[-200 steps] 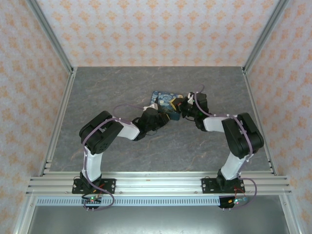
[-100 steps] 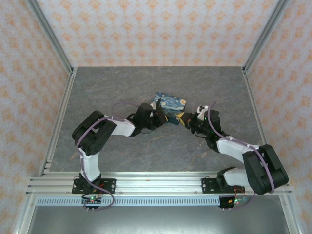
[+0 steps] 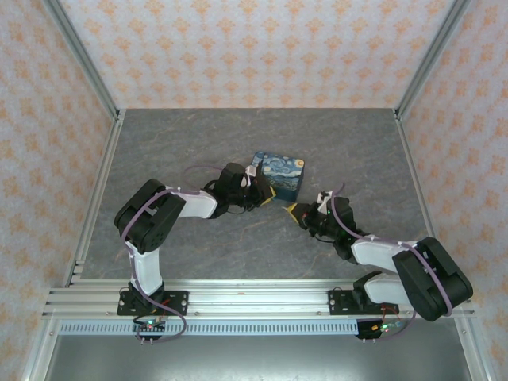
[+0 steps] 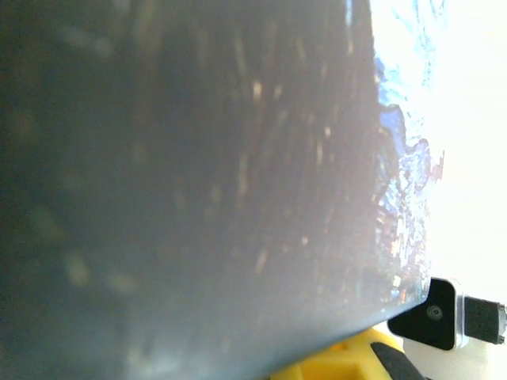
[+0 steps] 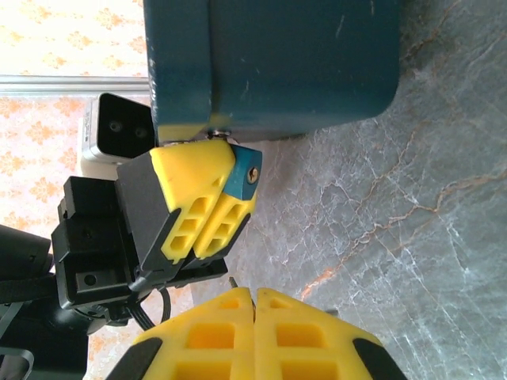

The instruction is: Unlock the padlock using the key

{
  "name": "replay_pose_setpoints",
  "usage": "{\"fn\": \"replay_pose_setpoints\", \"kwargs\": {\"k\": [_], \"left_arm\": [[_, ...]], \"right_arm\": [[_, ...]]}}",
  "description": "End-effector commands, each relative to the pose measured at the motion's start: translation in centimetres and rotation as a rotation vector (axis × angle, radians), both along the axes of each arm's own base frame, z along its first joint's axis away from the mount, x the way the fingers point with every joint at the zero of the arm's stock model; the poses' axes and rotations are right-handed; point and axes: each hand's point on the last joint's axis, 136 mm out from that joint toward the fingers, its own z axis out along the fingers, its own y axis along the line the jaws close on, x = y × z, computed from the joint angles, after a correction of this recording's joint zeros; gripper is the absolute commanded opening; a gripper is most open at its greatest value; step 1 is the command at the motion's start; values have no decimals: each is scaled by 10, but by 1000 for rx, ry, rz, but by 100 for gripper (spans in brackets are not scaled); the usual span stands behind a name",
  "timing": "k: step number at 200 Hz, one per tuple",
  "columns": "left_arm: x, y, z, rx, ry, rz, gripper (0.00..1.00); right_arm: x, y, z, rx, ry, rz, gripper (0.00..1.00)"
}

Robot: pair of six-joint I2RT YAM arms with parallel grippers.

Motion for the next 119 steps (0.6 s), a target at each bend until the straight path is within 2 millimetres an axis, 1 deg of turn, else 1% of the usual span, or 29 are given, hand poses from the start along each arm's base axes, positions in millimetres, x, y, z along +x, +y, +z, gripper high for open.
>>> {"fn": "replay_pose_setpoints", "kwargs": {"k": [1, 26, 66, 119], "left_arm": [[-3, -8, 26, -58, -12, -48, 0], [-3, -8, 32, -83, -6, -36, 0], [-2, -8, 41, -142, 23, 5, 0], [-1, -2, 50, -174, 47, 71, 0]], "right_arm": [[8, 1, 13, -4, -75, -12, 0], [10, 0, 11, 6, -55, -31, 0], [15, 0, 18, 56, -46, -76, 0], [23, -1, 23, 90, -24, -149, 0]]}}
